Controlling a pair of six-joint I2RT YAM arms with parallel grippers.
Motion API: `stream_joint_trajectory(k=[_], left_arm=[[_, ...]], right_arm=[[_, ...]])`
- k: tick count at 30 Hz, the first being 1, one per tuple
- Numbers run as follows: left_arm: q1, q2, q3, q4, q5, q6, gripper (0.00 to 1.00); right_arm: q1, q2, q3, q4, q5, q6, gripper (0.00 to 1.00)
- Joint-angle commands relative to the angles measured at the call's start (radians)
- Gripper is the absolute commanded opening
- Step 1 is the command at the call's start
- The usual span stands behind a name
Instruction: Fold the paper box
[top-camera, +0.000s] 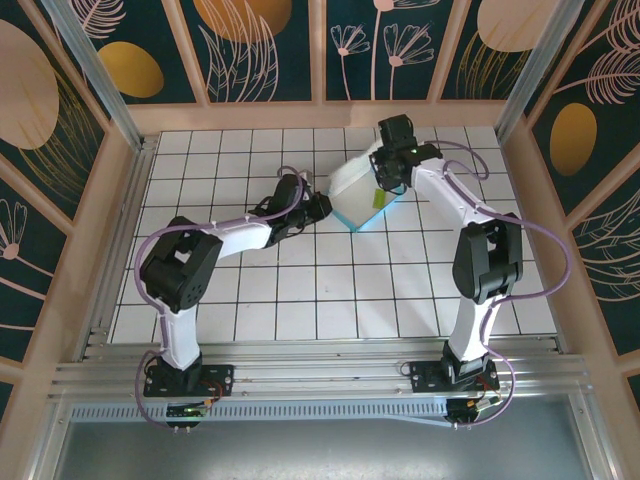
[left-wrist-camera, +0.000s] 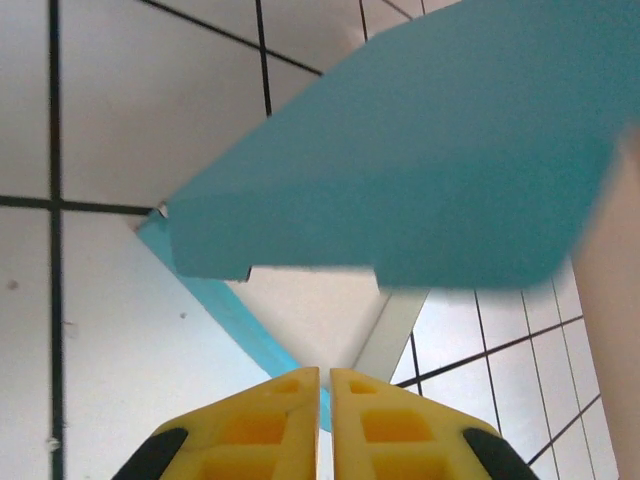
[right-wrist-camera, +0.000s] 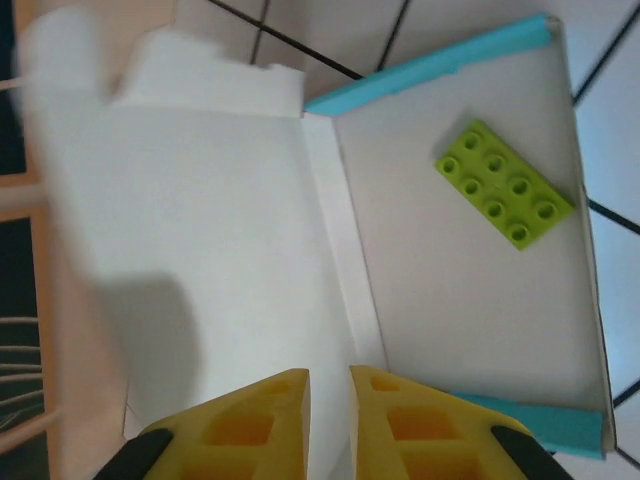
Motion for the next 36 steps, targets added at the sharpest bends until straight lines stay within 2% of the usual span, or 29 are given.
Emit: stream_joint_trajectory(k=[1,3,5,7,8,10,11,12,14,15,17,20,24,26,30,36], left_arm=[[0.023,-0.045,-0.018,-0.002,-0.008,0.075,0.13],[0.026,-0.053,-0.02,-0.011,-0.004,0.117,0.15],[0.031,-0.075,-0.035,-0.007,-0.009,0.161,0.16],[0.034,-0.102,-0.05,-0.018,-0.034,0.208,0.18],[0.034,-0.115,-0.054,-0.03,-0.055,0.234,0.19],[0.034,-0.136,-0.061,-0.04,-0.067,0.283,0.22],[0.034,-0.142,-0.061,-0.037,-0.052,0.304,0.26],[0.034,-0.148,-0.061,-0.032,-0.036,0.325,0.34],[0.034,-0.154,-0.057,-0.03,-0.019,0.355,0.41],[0.034,-0.158,-0.053,-0.034,-0.029,0.365,0.44],[0.034,-0.16,-0.055,-0.025,-0.036,0.394,0.47],[0.03,-0.162,-0.07,0.001,-0.052,0.444,0.51],[0.018,-0.142,-0.055,-0.007,-0.065,0.51,0.54],[0.017,-0.126,-0.044,-0.014,-0.08,0.513,0.56],[0.015,-0.115,-0.047,0.001,-0.105,0.502,0.64],[-0.005,-0.123,-0.063,0.045,-0.108,0.519,0.7]], right_arm=[[0.008,0.009,-0.021,-0.06,0.09,0.24,0.18],[0.01,0.039,0.009,-0.029,0.098,0.252,0.19],[0.005,0.066,0.085,-0.041,0.113,0.164,0.28],[0.008,0.063,0.158,-0.026,0.211,-0.071,0.37],[0.005,0.048,0.177,-0.006,0.268,-0.236,0.44],[-0.016,0.002,0.117,0.137,0.229,-0.625,0.51],[-0.056,-0.04,0.026,0.269,0.045,-0.869,0.58],[-0.106,-0.082,-0.07,0.377,-0.193,-1.046,0.6],[-0.223,-0.133,-0.201,0.503,-0.548,-1.225,0.71],[-0.284,-0.134,-0.222,0.521,-0.64,-1.259,0.75],[-0.381,-0.1,-0.205,0.516,-0.775,-1.348,0.77],[-0.45,-0.021,-0.158,0.521,-0.863,-1.504,0.77],[-0.465,0.094,-0.088,0.521,-0.958,-1.758,0.77],[-0.462,0.16,-0.028,0.46,-1.022,-1.944,0.76],[-0.428,0.295,0.134,0.285,-1.017,-2.232,0.75],[-0.388,0.513,0.432,0.191,-0.966,-2.366,0.72]])
